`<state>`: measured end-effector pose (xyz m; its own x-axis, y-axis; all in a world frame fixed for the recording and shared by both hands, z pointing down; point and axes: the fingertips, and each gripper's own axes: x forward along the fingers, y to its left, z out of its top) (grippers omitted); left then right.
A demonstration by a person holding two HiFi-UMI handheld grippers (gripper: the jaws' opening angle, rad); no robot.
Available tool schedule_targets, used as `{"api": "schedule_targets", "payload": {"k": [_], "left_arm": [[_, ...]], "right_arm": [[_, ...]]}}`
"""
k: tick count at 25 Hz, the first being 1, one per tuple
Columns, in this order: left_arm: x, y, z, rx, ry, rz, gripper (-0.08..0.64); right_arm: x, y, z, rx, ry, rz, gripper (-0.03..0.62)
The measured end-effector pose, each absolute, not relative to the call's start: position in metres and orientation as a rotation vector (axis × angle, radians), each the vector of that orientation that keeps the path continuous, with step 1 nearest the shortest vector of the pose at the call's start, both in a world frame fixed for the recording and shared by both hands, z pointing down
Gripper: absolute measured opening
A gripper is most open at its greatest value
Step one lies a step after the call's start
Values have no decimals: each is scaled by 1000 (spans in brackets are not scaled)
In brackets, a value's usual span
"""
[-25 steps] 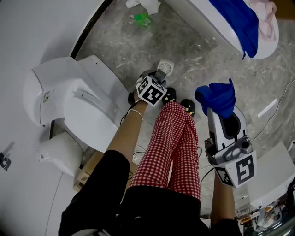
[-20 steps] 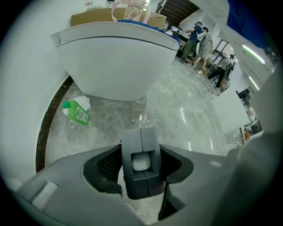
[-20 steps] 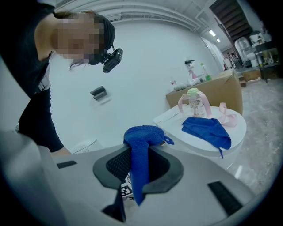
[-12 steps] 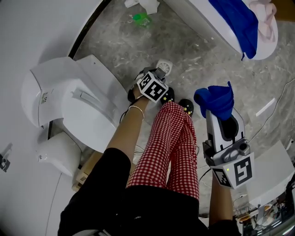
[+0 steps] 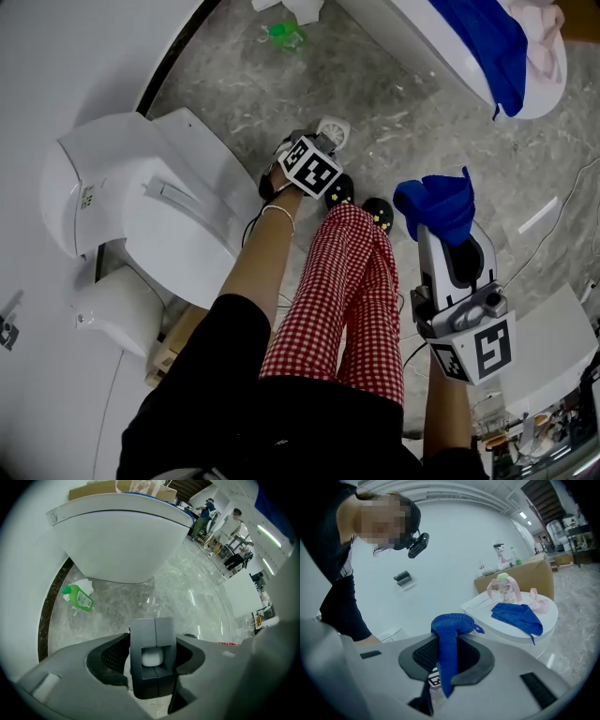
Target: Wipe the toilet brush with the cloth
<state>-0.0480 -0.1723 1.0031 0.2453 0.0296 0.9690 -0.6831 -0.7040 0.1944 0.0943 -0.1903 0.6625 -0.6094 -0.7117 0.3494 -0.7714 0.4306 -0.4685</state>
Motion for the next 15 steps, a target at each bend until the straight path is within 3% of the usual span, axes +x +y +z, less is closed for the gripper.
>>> {"api": "schedule_targets", "payload": {"k": [15], "left_arm": [[-55,-166,1016,1924,-582,1629,184]], "right_arm": [[103,-186,667,1367,-2539,956,67]]}}
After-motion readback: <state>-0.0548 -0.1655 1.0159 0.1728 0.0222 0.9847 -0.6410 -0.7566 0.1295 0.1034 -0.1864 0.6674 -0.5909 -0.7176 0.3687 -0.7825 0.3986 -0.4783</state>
